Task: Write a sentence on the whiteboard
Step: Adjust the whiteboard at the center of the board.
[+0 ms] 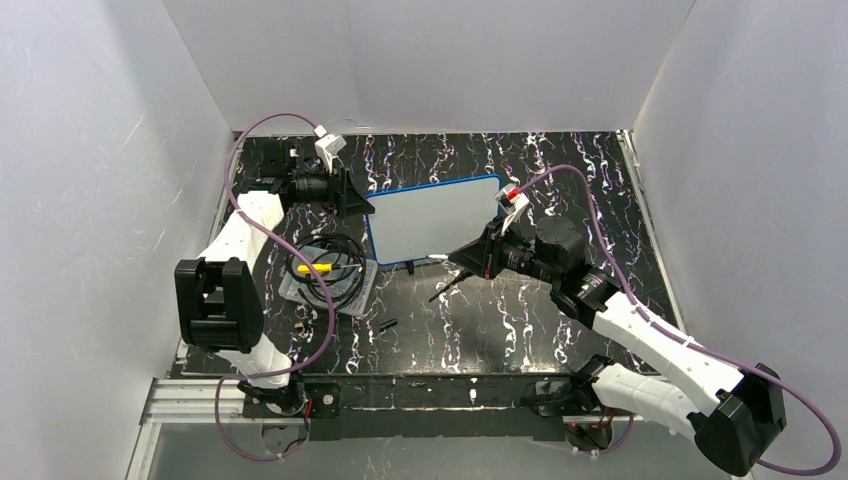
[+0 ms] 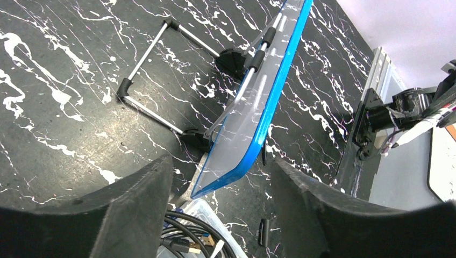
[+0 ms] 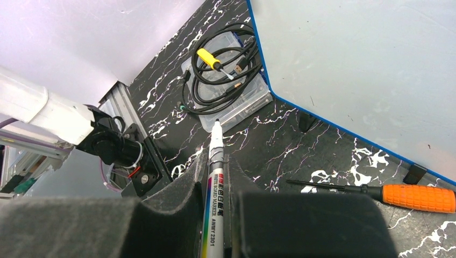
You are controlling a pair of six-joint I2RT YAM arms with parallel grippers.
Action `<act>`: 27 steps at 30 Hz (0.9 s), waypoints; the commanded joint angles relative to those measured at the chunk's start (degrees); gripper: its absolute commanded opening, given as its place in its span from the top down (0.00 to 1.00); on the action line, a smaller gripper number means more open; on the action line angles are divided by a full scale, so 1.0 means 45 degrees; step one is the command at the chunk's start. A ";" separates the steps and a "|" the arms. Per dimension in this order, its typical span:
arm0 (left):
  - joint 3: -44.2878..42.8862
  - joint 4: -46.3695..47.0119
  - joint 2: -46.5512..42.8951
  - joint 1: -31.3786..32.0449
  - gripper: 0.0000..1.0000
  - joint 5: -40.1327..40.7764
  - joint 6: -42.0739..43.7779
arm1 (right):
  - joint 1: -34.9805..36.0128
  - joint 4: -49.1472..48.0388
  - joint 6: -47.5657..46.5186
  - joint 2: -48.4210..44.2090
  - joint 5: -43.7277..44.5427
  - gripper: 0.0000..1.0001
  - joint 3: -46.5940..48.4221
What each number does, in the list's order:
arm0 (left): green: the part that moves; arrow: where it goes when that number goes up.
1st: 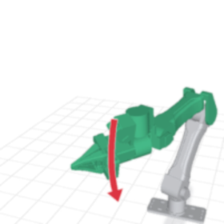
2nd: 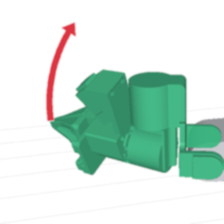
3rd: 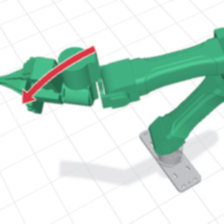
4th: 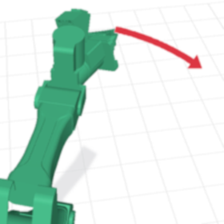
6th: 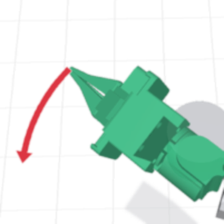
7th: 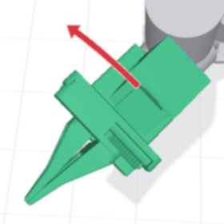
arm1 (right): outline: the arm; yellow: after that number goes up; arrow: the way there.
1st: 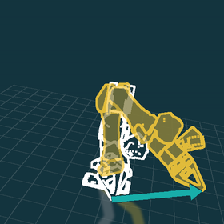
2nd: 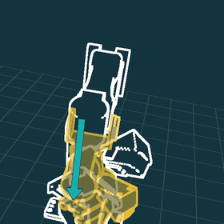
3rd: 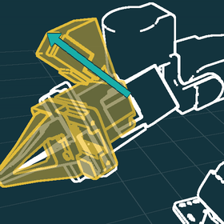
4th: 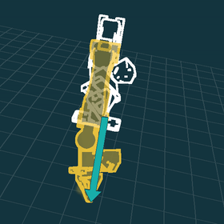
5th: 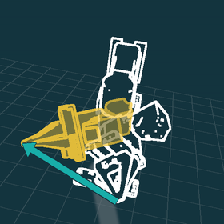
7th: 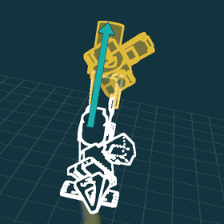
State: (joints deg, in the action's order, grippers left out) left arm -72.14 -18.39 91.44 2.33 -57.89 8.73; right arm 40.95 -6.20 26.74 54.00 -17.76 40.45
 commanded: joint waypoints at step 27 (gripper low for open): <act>0.1564 0.0425 -0.1149 0.0892 0.98 -0.1098 -0.0674 | 0.0080 -0.0275 -0.0181 -0.1004 -0.0023 0.99 -0.0240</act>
State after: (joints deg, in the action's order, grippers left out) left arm -68.03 -13.02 89.95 5.41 -62.02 5.34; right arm 41.01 -6.15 26.74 51.40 -18.13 40.27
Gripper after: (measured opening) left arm 0.185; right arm 0.195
